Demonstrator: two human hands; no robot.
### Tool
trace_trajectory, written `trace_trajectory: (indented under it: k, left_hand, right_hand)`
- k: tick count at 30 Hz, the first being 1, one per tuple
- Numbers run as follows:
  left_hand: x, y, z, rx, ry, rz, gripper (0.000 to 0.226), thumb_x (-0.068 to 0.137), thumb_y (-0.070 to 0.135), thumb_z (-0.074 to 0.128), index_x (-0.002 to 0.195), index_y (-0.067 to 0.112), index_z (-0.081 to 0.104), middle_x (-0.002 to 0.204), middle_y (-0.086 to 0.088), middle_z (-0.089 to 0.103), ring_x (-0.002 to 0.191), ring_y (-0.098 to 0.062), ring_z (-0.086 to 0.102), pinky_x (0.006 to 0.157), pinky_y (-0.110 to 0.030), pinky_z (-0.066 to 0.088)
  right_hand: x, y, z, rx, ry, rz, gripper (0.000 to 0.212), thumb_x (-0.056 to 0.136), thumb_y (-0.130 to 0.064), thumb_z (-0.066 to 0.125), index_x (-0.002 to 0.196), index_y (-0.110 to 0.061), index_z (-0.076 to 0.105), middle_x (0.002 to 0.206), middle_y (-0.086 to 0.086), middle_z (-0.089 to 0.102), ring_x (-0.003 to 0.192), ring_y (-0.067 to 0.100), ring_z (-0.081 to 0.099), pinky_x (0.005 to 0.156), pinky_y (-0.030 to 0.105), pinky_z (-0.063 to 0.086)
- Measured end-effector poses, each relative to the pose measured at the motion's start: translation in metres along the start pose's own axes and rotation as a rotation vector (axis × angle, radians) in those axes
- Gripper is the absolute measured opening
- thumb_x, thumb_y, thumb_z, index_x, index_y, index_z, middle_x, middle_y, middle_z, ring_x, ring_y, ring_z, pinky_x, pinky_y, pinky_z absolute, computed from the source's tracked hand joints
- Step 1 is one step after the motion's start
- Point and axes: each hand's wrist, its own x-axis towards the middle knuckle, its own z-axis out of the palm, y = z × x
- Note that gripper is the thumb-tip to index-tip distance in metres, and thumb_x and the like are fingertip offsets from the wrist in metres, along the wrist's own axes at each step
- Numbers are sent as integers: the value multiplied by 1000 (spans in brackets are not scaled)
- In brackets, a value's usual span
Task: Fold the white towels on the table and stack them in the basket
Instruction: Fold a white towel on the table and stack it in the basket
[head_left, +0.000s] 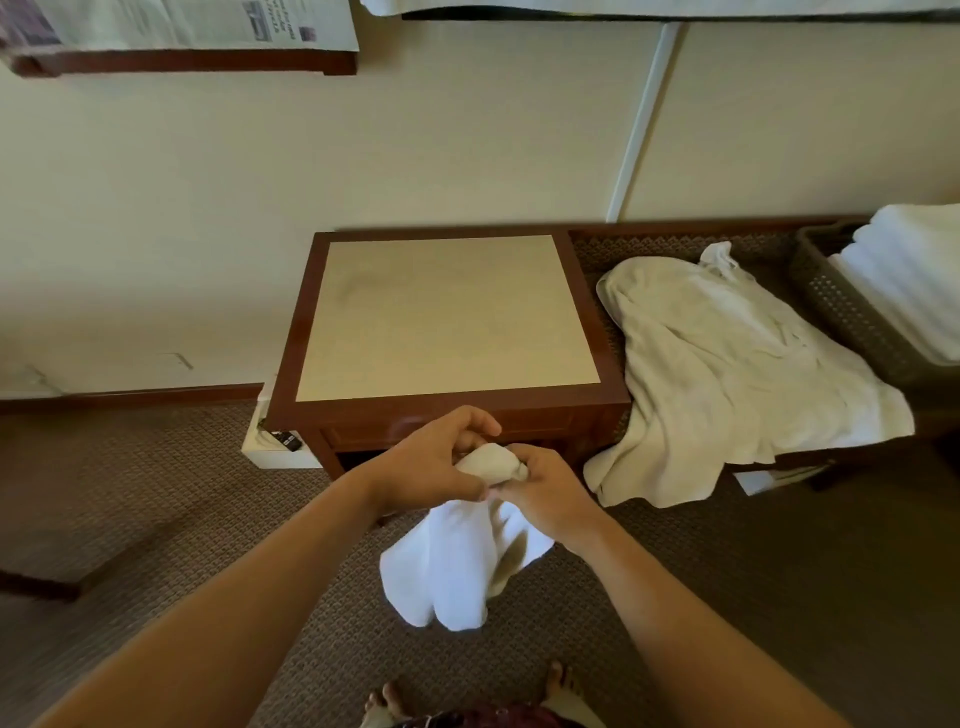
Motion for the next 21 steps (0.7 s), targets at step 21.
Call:
trace_trajectory:
  k: [21]
  left_hand:
    - [-12,-58,-29,311,381,-227,26,96,41,68,82,18,64,76,-2,64,65,-18,61,57,-34,48]
  right_hand:
    - [10,-3,-66,-296,214,199,24,96,-16,65,120,-14,64,101,-3,65,92,19,64,71,26,45]
